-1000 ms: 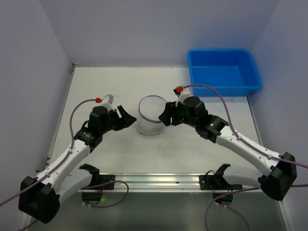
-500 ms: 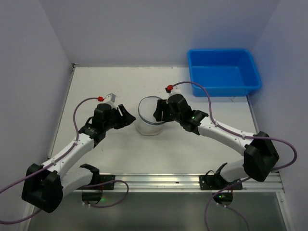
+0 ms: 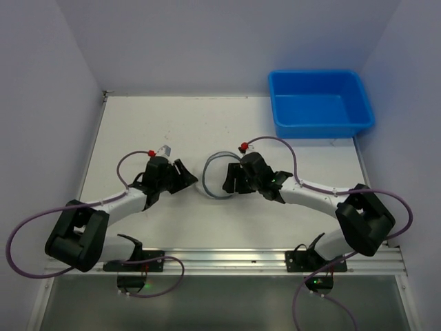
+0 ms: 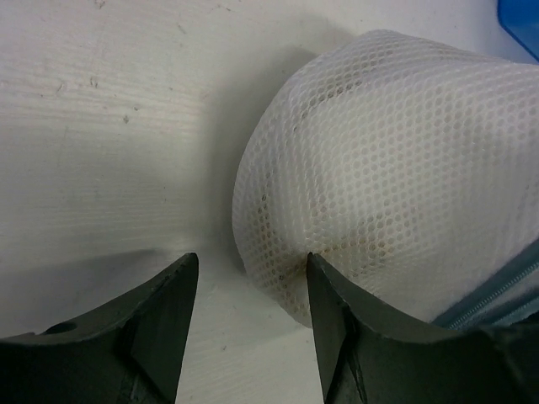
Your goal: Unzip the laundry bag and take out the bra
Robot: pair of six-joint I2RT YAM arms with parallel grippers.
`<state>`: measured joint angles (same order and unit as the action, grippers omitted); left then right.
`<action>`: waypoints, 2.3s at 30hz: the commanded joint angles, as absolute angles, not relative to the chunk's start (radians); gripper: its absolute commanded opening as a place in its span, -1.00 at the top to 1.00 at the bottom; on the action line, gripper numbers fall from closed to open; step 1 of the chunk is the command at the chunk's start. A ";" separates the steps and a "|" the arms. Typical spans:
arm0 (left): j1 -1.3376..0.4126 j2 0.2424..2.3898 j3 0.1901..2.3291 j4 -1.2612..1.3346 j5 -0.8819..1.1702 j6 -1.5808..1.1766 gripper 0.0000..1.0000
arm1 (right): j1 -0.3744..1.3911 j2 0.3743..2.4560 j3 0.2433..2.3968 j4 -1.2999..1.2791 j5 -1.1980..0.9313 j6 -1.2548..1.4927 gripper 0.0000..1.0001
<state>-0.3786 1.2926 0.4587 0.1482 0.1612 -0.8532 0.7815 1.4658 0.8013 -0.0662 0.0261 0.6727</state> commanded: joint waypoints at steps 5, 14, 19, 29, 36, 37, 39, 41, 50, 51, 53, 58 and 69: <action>-0.371 1.373 0.445 0.383 0.208 -0.897 -0.08 | 0.776 1.422 0.767 -0.009 0.006 0.712 -0.25; -0.386 1.443 0.407 0.515 0.310 -0.930 0.44 | 0.778 1.391 0.756 -0.009 0.011 0.710 -0.25; -0.393 1.463 0.370 0.514 0.278 -0.950 0.82 | 0.759 1.316 0.738 -0.127 0.135 0.755 -0.25; -0.463 1.413 0.354 0.451 0.200 -0.979 1.00 | 0.886 1.219 0.962 -0.387 0.462 0.678 -0.41; -0.500 1.269 0.327 0.331 0.040 -0.992 1.00 | 0.983 1.457 1.224 -0.459 0.615 0.647 -0.74; -0.503 1.255 0.322 0.324 0.011 -1.000 1.00 | 0.991 1.483 1.282 -0.481 0.638 0.652 -0.91; -0.505 1.226 0.304 0.316 0.006 -1.011 1.00 | 1.003 1.537 1.348 -0.521 0.675 0.669 -0.97; -0.508 1.218 0.298 0.319 0.006 -1.023 1.00 | 1.012 1.615 1.440 -0.564 0.721 0.675 -0.97; -0.514 1.226 0.282 0.325 -0.032 -1.042 1.00 | 1.012 1.825 1.609 -0.617 0.700 0.695 -0.97; -0.515 1.226 0.282 0.324 -0.032 -1.043 1.00 | 1.012 1.832 1.608 -0.620 0.689 0.701 -0.97; -0.515 1.224 0.281 0.319 -0.037 -1.049 1.00 | 1.012 1.835 1.594 -0.632 0.672 0.710 -0.97; -0.514 1.226 0.278 0.308 -0.051 -1.069 1.00 | 1.012 1.761 1.476 -0.634 0.670 0.730 -0.97; -0.515 1.235 0.276 0.291 -0.068 -1.098 1.00 | 1.012 1.401 1.126 -0.584 0.604 0.761 -0.97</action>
